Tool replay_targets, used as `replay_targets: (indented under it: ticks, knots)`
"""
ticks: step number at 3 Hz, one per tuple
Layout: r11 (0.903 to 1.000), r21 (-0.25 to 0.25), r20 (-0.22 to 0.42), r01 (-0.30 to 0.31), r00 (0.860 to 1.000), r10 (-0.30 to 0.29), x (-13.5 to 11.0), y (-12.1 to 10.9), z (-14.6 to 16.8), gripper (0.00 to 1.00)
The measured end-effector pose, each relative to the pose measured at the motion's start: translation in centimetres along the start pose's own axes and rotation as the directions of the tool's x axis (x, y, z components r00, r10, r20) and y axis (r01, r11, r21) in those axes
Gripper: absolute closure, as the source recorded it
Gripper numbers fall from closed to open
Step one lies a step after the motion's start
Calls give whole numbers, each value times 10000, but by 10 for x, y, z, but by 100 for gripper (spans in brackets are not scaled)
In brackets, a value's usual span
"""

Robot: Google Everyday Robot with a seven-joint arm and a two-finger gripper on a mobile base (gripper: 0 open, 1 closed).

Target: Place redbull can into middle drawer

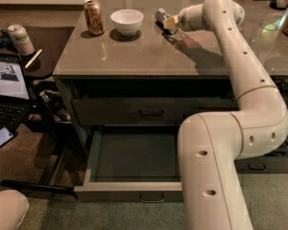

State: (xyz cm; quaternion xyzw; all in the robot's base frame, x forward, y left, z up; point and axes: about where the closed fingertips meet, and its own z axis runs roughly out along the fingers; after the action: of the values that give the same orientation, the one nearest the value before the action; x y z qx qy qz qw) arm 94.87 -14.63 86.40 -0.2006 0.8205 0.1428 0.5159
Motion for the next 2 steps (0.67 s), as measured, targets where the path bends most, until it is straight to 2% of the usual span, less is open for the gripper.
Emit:
replay_targets:
  ticks: [1,2]
  knots:
    - [9999,-26,-57,163,9999,-163,-2,4,1,86]
    - [9994,-120,-195,336,9992,-338,-3,10,1,100]
